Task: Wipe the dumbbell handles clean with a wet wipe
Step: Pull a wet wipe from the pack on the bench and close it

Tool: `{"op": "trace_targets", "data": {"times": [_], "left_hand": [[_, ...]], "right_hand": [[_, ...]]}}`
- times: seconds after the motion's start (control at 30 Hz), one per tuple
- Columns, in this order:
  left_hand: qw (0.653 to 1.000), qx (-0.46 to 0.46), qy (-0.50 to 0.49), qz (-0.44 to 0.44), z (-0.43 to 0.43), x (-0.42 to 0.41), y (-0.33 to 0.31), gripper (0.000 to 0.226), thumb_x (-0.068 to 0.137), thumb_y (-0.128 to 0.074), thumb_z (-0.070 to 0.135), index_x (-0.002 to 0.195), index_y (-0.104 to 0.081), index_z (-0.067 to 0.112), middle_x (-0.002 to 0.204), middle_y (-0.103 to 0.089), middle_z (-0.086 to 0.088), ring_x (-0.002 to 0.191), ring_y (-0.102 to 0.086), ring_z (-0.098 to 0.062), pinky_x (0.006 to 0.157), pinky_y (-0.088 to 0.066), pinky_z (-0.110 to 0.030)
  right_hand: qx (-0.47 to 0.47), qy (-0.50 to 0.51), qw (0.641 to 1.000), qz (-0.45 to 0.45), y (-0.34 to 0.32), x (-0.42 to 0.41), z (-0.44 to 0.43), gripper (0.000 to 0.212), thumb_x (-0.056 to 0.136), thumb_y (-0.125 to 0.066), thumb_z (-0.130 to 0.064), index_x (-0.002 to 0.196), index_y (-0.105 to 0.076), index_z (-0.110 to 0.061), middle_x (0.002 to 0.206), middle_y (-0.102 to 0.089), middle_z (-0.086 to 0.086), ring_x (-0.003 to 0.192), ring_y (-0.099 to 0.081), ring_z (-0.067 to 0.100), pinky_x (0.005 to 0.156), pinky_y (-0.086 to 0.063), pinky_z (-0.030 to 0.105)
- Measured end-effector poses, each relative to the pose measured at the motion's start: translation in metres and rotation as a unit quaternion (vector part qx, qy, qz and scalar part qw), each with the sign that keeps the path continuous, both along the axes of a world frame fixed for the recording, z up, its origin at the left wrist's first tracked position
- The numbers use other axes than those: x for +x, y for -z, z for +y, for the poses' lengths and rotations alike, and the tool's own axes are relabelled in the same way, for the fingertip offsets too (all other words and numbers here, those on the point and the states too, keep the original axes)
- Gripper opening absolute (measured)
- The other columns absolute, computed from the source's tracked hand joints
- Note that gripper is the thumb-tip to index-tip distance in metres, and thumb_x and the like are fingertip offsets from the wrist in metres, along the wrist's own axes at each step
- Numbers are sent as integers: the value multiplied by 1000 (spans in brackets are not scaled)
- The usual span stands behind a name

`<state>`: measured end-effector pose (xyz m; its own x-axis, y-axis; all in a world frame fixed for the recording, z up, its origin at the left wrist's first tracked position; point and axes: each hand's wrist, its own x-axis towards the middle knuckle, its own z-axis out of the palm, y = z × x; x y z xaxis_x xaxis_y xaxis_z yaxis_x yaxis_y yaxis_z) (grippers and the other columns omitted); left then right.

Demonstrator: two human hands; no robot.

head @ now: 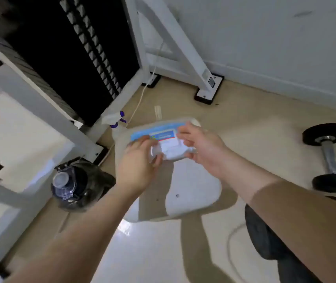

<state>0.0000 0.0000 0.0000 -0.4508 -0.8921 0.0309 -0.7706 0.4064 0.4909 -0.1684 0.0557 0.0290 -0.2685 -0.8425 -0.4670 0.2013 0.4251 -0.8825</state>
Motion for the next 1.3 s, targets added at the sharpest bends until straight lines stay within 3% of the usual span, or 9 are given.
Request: {"op": "trace_targets", "data": {"times": [0.07, 0.2, 0.3, 0.4, 0.57, 0.73, 0.9, 1.1, 1.3], "left_hand": [[997, -72, 28, 4, -12, 0, 18, 42, 80, -62, 45, 116, -62, 23, 127, -57, -1, 117, -51, -26, 96, -42, -36], [990, -104, 32, -91, -33, -12, 13, 71, 66, -56, 68, 127, -52, 31, 128, -52, 5, 117, -46, -23, 92, -40, -41], [980, -115, 64, -149, -43, -18, -3, 74, 57, -45, 76, 112, -60, 29, 104, -61, 5, 98, -55, -20, 78, -41, -34], [997, -21, 60, -40, -39, -15, -12, 46, 83, -47, 61, 75, -64, 19, 71, -62, -2, 67, -59, -21, 57, -44, -33], [997, 40, -53, 45, -38, -12, 0, 27, 86, -63, 42, 96, -57, 18, 77, -62, 0, 70, -59, -19, 60, -44, -31], [998, -50, -21, 7, -34, -12, 6, 33, 77, -71, 32, 104, -52, 27, 99, -43, 5, 88, -43, -12, 68, -34, -25], [982, 131, 136, 12, -26, -13, -33, 18, 82, -58, 12, 79, -70, 26, 71, -59, 10, 64, -52, -5, 63, -43, -24], [953, 205, 215, -58, -26, 7, -47, 17, 77, -67, 5, 72, -65, 22, 70, -58, 2, 59, -49, -6, 59, -43, -19], [952, 232, 196, -42, -30, 22, -52, 18, 73, -74, -3, 74, -73, 15, 79, -72, -7, 71, -65, -15, 73, -53, -24]], "right_hand": [[-61, -83, 972, 211, 17, -2, -16, 25, 90, -58, -28, 114, -62, -22, 104, -59, -5, 96, -55, 17, 77, -46, 16], [-114, -276, 822, 486, 43, -15, -38, 70, 71, -72, -41, 135, -44, -31, 135, -40, -1, 122, -41, 23, 101, -40, 37], [-142, -282, 812, 491, 37, -23, -40, 64, 71, -74, -39, 129, -51, -27, 123, -50, 1, 110, -50, 18, 93, -44, 35], [-152, -267, 852, 424, 32, -26, -28, 50, 63, -81, -28, 108, -60, -26, 104, -60, -2, 94, -58, 14, 83, -50, 34], [-103, -268, 882, 374, 26, -21, -1, 97, 67, -79, -46, 142, -17, -39, 101, -58, -16, 82, -55, -2, 76, -44, 20], [-144, -315, 755, 556, 26, -15, 15, 38, 84, -57, -50, 118, -44, -46, 100, -43, -12, 91, -52, 15, 77, -48, 34], [-171, -244, 816, 495, 27, -14, 7, 13, 83, -65, -35, 96, -70, -38, 96, -45, -5, 98, -42, 12, 83, -41, 28], [-172, -294, 805, 485, 23, 6, 2, 13, 86, -62, -27, 91, -74, -31, 93, -53, -3, 85, -53, 14, 78, -47, 33], [-131, -375, 653, 645, 12, 30, -13, 26, 85, -52, -12, 60, -48, -17, 67, -48, 4, 67, -52, 27, 55, -44, 35]]}}
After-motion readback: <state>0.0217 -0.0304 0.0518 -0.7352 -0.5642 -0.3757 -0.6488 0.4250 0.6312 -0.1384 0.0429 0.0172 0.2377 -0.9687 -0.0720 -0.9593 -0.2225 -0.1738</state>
